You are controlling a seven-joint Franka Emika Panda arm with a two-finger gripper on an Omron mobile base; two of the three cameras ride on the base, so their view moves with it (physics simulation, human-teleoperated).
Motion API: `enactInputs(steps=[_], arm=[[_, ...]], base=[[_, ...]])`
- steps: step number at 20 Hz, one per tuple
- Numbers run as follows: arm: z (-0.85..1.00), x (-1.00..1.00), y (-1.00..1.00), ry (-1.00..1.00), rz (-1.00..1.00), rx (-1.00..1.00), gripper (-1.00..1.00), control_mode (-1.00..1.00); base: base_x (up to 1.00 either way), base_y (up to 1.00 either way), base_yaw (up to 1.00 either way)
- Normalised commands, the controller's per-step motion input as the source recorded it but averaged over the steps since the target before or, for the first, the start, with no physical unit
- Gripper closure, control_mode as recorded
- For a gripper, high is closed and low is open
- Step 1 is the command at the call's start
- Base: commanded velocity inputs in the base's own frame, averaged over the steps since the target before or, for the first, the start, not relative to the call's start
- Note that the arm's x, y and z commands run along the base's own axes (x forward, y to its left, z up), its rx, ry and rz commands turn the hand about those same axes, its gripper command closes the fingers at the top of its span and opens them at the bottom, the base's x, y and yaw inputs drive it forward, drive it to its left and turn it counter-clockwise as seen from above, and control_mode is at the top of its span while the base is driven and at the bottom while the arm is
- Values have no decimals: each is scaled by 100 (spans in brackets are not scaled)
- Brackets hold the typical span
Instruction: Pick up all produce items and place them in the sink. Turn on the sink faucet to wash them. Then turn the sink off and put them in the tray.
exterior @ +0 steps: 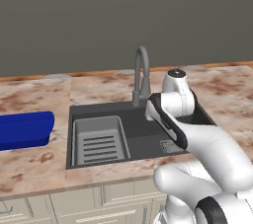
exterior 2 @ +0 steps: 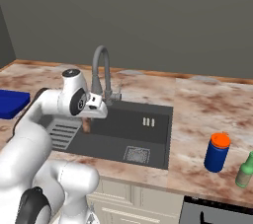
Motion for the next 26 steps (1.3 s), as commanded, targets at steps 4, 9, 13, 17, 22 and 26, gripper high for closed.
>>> enactInputs(steps=[4,9,13,17,22,26], arm=[[23,-18,62,0,-1,0,100,-100],[8,-8,49,0,0,-2,100,-100],[0,-1,0,0,0,0,100,-100],[1,0,38,0,0,-2,100,-100],[5,0,70,0,0,-7,100,-100],[7,10,84,3,0,-8,100,-100]], base=[[0,0,0],[0,0,0],[0,0,0],[0,0,0],[0,0,0],[0,0,0]])
